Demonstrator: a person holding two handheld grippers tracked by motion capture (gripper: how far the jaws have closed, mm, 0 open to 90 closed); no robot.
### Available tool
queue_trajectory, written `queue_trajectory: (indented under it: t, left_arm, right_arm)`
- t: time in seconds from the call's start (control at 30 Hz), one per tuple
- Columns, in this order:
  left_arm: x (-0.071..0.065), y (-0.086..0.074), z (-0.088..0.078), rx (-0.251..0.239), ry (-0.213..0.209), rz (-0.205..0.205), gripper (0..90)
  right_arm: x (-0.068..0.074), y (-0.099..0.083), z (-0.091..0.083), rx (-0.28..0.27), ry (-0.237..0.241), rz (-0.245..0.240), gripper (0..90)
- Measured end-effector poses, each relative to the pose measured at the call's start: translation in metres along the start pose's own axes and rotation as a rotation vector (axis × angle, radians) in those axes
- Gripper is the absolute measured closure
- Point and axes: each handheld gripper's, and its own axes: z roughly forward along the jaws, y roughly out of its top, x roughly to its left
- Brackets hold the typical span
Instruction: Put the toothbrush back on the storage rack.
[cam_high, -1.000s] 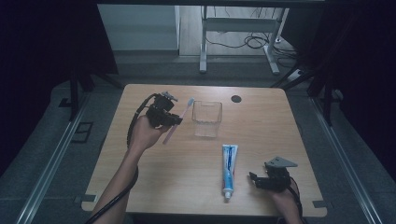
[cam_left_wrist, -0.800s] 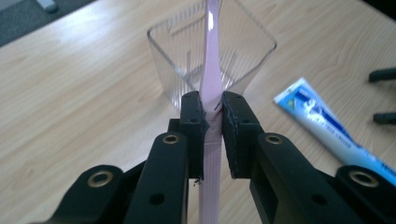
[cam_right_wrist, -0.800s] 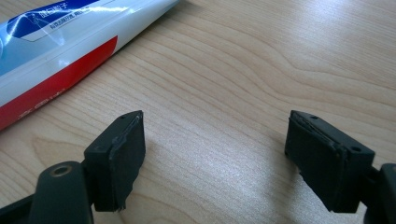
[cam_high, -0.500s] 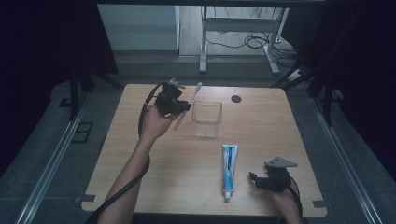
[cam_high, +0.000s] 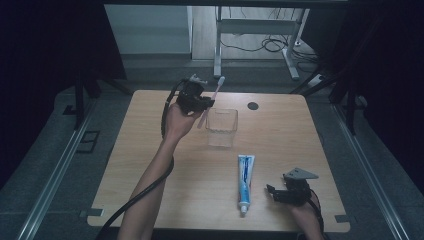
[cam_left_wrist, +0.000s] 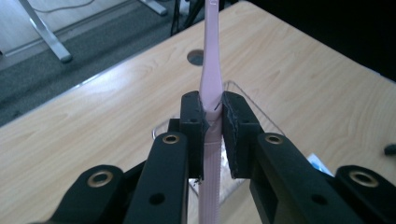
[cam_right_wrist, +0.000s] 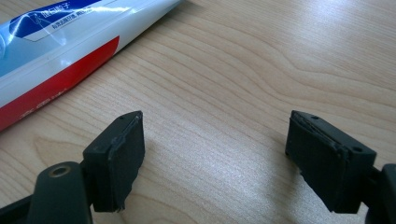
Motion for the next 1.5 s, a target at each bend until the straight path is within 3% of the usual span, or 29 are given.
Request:
queue_trajectory:
  t: [0.33, 0.63, 1.5]
  left_arm:
    - [-0.004, 0.01, 0.025, -0.033, 0.017, 0.004, 79.5]
    - [-0.005, 0.006, 0.045, -0.039, 0.032, 0.008, 79.5]
    - [-0.021, -0.024, 0.092, 0.037, 0.019, 0.026, 79.4]
  right_arm:
    - [0.0, 0.0, 0.0, -0.001, 0.003, -0.002, 19.4]
    - [0.0, 0.0, 0.0, 0.0, 0.005, -0.003, 19.4]
    - [0.0, 0.0, 0.0, 0.002, 0.007, -0.007, 19.3]
